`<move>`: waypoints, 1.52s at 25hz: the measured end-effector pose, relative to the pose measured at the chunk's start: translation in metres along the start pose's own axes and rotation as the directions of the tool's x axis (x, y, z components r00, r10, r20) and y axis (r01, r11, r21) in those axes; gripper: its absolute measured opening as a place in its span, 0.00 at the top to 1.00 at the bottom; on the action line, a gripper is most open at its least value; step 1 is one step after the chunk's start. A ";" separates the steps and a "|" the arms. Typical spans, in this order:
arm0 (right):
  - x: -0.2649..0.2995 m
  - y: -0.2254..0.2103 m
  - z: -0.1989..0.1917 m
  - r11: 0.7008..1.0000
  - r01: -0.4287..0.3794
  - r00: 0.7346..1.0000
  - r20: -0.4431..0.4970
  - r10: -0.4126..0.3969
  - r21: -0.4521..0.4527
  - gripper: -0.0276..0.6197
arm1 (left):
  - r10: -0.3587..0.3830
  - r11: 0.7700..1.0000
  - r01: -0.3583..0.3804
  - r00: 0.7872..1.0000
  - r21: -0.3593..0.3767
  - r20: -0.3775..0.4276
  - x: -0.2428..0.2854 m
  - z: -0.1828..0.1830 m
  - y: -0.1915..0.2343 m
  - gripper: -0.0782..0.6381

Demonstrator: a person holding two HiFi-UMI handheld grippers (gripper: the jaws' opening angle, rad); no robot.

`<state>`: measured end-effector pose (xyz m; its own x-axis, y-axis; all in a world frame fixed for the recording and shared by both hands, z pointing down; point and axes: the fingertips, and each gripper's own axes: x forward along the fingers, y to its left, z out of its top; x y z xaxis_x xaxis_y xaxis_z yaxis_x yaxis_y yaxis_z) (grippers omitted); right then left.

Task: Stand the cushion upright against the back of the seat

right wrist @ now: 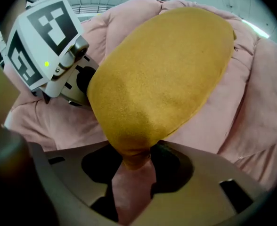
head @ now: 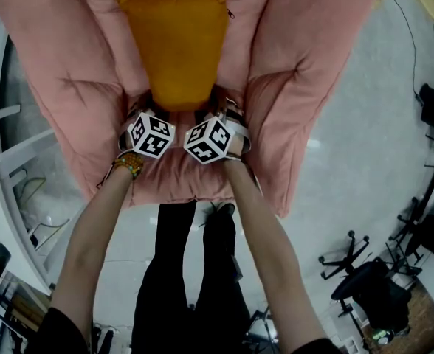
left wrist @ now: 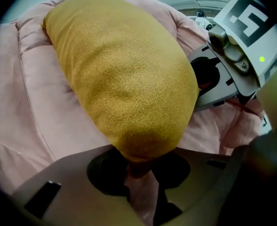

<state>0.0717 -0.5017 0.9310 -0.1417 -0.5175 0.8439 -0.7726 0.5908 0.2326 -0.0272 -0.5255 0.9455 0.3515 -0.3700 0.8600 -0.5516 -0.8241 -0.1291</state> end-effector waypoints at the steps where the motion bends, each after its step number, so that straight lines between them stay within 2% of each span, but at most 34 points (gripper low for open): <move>1: 0.001 -0.001 -0.002 1.000 -0.001 1.000 -0.006 0.001 -0.004 0.67 | 0.000 1.000 0.000 1.000 -0.003 -0.003 0.001 -0.001 -0.001 0.72; 6: -0.005 0.000 -0.005 1.000 -0.002 1.000 -0.002 0.002 0.000 0.63 | -0.009 1.000 0.009 1.000 0.014 0.007 -0.005 -0.003 -0.004 0.67; 15: -0.020 0.023 -0.016 0.999 -0.039 0.999 -0.008 0.039 0.035 0.59 | -0.017 0.999 0.017 1.000 0.027 0.007 -0.023 -0.021 -0.016 0.65; 23: -0.037 0.043 -0.037 0.995 -0.091 0.995 -0.033 0.093 0.050 0.59 | -0.020 1.000 0.021 1.000 0.009 -0.021 -0.033 -0.039 -0.034 0.65; 31: -0.054 0.049 -0.033 0.996 -0.088 0.996 -0.014 0.088 0.008 0.59 | -0.009 1.000 0.008 0.999 -0.026 -0.039 -0.047 -0.046 -0.041 0.65; 38: -0.071 0.054 -0.032 0.997 -0.078 0.997 0.014 0.078 0.019 0.59 | 0.019 0.999 -0.020 0.999 -0.039 -0.028 -0.069 -0.052 -0.052 0.65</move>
<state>0.0597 -0.4132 0.8997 -0.2099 -0.4788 0.8525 -0.7709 0.6173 0.1569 -0.0623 -0.4347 0.9190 0.3198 -0.3734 0.8708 -0.5873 -0.7993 -0.1271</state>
